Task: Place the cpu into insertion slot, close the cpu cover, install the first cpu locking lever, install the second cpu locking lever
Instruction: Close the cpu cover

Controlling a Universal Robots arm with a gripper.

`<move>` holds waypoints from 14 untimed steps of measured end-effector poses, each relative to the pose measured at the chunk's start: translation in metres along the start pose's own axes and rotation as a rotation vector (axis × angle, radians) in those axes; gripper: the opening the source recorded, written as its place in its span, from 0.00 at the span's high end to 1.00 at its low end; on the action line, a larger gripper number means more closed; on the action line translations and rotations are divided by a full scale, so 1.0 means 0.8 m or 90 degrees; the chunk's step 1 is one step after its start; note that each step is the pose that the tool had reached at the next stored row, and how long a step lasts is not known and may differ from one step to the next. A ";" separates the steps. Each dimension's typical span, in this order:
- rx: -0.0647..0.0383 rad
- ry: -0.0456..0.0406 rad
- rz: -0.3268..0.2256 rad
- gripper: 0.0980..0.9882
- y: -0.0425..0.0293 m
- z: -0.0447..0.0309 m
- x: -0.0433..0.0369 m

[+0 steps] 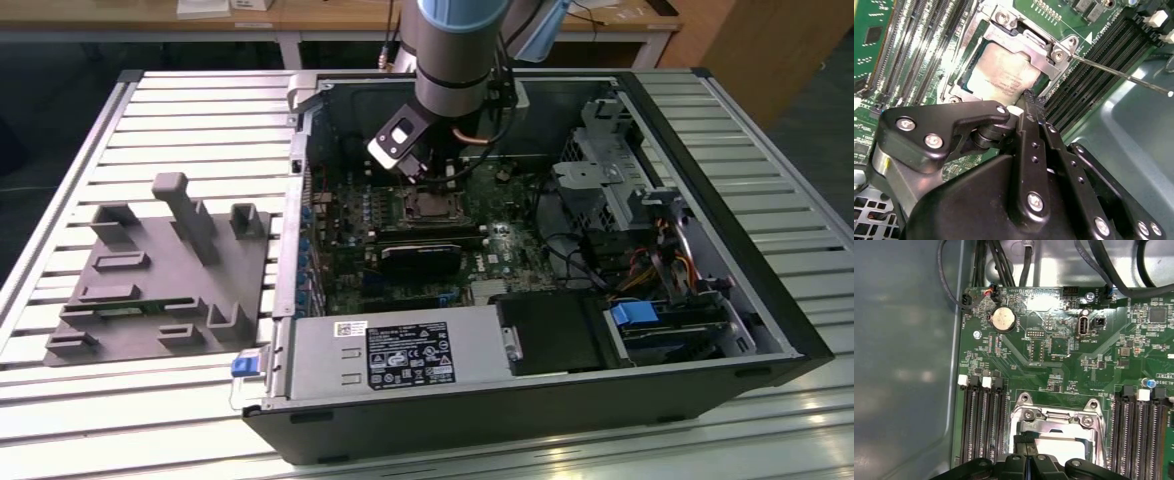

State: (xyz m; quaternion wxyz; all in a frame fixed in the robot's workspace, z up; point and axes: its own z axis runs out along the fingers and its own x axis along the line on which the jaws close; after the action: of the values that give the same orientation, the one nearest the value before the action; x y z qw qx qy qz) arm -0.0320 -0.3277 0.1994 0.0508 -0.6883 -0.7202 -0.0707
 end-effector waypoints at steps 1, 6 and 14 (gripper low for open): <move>0.000 -0.0042 0.000 0.99 0.0000 0.0000 0.000; 0.000 -0.0193 -0.001 0.99 0.0005 0.0004 0.000; 0.000 -0.0212 -0.001 0.99 0.0054 0.0008 -0.001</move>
State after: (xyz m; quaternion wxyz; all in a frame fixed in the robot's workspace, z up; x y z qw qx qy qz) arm -0.0277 -0.3279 0.1988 0.0388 -0.6889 -0.7214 -0.0592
